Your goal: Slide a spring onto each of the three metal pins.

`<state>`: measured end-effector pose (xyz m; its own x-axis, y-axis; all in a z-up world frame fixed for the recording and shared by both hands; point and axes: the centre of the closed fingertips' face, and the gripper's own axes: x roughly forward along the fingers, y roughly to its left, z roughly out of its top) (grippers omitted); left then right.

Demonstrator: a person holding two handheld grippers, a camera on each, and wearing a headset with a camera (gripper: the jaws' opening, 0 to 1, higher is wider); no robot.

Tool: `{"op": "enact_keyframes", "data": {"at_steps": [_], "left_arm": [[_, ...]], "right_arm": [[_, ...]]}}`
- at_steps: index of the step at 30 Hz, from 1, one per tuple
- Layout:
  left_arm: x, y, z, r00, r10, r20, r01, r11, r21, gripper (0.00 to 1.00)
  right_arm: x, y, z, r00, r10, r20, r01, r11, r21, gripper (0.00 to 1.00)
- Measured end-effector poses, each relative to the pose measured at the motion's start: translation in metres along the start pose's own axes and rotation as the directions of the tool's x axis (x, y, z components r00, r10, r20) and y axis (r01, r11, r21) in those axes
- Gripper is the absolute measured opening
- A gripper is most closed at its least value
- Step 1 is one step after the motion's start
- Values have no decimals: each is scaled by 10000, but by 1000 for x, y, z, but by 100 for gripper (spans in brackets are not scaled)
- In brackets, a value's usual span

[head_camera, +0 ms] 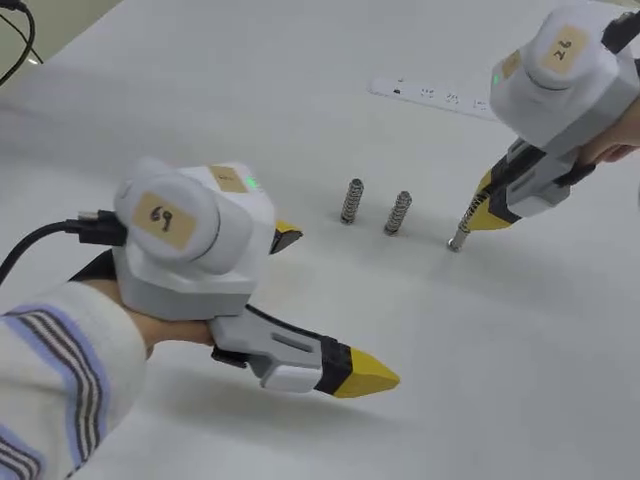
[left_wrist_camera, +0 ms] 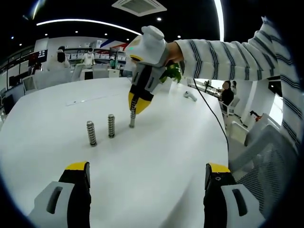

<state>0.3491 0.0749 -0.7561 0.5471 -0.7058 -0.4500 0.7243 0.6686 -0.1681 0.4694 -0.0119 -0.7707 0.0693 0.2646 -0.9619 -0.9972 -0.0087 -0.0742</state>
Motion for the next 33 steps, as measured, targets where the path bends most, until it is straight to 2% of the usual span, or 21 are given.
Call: {"op": "enact_keyframes", "data": {"at_steps": [20, 28, 33], "left_arm": [[-2, 4, -2, 9999, 107, -67, -108, 9999, -106, 98], [-2, 3, -4, 9999, 75, -147, -77, 9998, -169, 98], [-3, 3, -3, 9999, 78, -119, -80, 9998, -171, 98]], "right_arm": [[23, -3, -1, 9994, 310, -181, -305, 9992, 273, 9], [26, -4, -3, 9994, 193, -295, -184, 9994, 308, 9], [25, -5, -4, 9994, 121, -312, -109, 9992, 388, 15]]}}
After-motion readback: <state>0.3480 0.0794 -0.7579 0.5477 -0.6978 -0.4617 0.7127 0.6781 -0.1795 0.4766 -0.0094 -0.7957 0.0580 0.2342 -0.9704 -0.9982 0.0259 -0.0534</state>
